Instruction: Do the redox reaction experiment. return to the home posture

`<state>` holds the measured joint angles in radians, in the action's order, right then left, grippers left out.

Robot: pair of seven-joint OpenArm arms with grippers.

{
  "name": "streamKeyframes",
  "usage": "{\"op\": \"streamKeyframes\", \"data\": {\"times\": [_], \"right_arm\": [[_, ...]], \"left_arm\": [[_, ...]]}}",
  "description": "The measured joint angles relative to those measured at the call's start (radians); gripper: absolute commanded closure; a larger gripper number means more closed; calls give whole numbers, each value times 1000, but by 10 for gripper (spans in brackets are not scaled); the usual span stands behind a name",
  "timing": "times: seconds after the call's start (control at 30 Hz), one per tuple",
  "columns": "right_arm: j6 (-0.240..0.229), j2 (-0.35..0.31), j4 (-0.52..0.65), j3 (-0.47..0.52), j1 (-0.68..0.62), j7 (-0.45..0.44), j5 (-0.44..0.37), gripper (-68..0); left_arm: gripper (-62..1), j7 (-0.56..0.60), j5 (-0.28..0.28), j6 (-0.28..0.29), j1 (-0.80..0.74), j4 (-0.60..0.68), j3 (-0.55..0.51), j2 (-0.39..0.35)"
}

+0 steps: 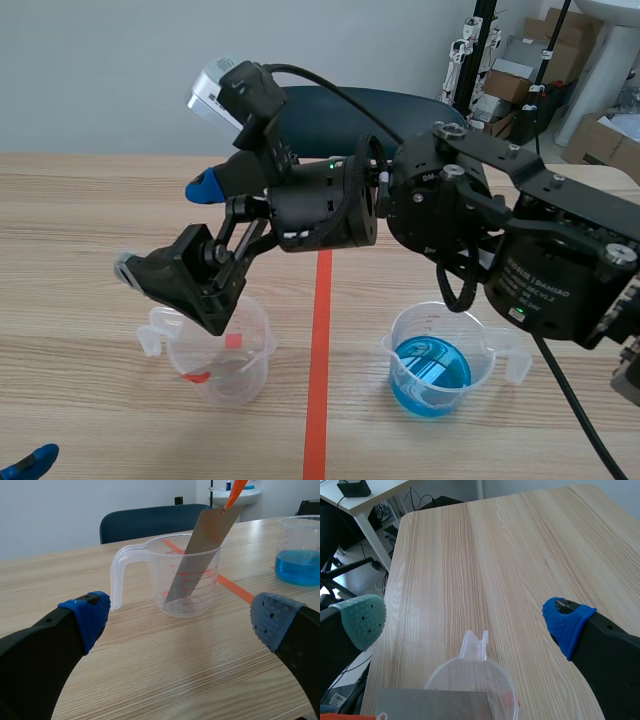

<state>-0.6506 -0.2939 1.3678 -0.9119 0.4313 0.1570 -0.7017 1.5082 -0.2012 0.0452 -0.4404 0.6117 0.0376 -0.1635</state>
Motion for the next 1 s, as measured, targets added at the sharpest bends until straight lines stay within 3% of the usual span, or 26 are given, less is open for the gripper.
{"op": "streamKeyframes", "data": {"times": [0.43, 0.67, 0.93, 1.0], "right_arm": [[0, -27, 2, 0, 0, -139, 2, -679], [0, -120, 98, 3, 0, -156, 3, -679], [89, -241, 284, 129, -83, -160, 3, -679], [88, -276, 325, 166, -125, -160, 3, -679]], "left_arm": [[-587, 0, 0, 0, 0, 0, 0, 0], [-587, 0, 0, 0, 4, 0, 0, 0], [-587, 0, 3, -5, 12, 2, 0, -3], [-587, 0, 31, -45, 13, 8, 0, -4]]}}
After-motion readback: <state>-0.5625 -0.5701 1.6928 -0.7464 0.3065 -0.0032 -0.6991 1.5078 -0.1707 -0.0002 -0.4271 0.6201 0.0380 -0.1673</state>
